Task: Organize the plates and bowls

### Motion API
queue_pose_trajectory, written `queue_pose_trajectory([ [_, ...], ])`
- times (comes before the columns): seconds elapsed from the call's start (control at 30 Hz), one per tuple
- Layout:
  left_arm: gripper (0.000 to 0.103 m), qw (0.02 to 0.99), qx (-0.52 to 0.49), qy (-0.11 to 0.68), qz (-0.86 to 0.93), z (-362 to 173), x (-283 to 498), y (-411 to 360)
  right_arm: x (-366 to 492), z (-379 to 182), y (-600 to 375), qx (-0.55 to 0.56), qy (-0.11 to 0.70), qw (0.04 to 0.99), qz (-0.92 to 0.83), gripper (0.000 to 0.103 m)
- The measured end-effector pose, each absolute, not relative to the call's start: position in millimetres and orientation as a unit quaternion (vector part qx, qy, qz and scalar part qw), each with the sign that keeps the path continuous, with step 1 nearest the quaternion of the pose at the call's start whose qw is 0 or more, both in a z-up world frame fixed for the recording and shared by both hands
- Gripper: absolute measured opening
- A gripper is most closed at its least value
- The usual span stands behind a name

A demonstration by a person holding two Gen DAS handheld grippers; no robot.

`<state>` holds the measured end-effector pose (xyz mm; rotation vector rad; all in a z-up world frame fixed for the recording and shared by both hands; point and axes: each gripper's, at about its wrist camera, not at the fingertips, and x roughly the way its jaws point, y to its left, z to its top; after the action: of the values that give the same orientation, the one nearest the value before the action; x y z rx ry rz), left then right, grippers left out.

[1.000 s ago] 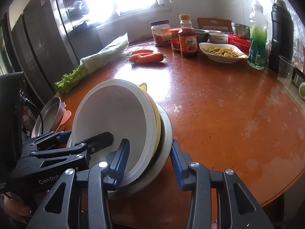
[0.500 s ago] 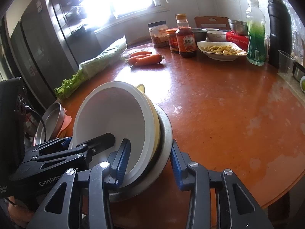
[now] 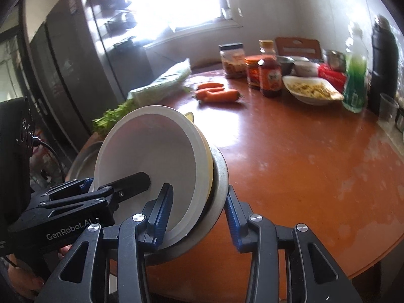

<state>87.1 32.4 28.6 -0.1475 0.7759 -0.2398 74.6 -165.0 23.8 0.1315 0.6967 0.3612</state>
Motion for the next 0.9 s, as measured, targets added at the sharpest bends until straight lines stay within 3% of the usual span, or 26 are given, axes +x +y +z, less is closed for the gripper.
queue_pose_trajectory([
  [0.9, 0.052, 0.941, -0.1, 0.322, -0.02, 67, 61, 176, 94, 73, -16, 0.007, 0.292, 0.914, 0.281, 0.042],
])
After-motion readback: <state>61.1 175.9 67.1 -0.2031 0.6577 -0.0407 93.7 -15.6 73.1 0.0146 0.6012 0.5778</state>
